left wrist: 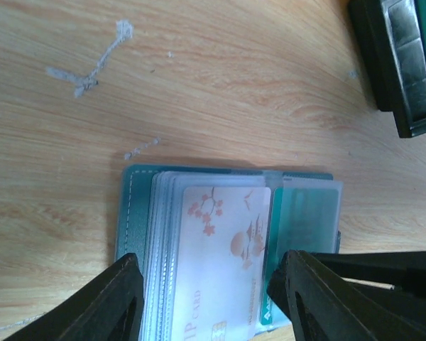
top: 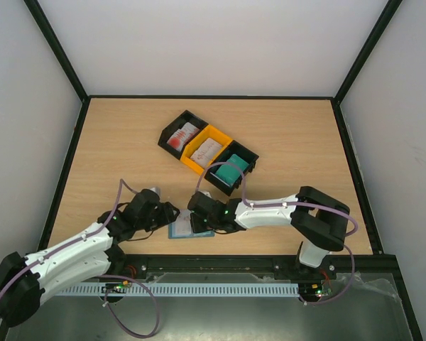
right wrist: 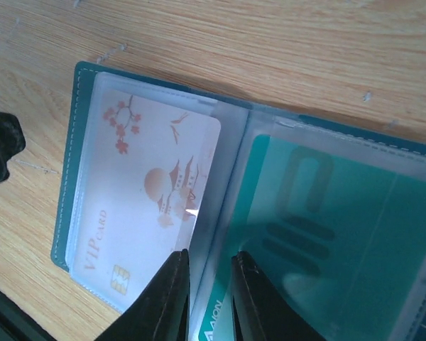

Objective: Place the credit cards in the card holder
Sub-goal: Insert the credit card into the card holder, then turn over the card slot in the card holder.

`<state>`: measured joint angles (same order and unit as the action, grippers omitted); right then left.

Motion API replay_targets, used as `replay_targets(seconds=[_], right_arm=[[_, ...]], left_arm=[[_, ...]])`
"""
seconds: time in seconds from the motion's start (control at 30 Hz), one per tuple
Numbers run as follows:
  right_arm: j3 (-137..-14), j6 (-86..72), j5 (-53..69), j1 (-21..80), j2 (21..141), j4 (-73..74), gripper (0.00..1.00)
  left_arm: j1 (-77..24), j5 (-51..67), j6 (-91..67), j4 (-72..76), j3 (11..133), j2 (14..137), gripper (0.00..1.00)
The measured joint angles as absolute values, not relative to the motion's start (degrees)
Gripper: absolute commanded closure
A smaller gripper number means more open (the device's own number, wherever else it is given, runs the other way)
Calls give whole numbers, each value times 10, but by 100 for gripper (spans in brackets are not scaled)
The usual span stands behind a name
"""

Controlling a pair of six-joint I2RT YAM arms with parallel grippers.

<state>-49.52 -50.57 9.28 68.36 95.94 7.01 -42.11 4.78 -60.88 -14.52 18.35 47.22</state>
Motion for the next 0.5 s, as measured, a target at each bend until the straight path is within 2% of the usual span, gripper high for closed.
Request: replay_targets(seconds=[0.27,0.5], right_arm=[[-495,-505,95,684,976,57,83],[-486,-507,83,684,959,57,81]], left_arm=[[-421,71,-619,-137,157,461,44],[-421,74,-619,-133,157,462,50]])
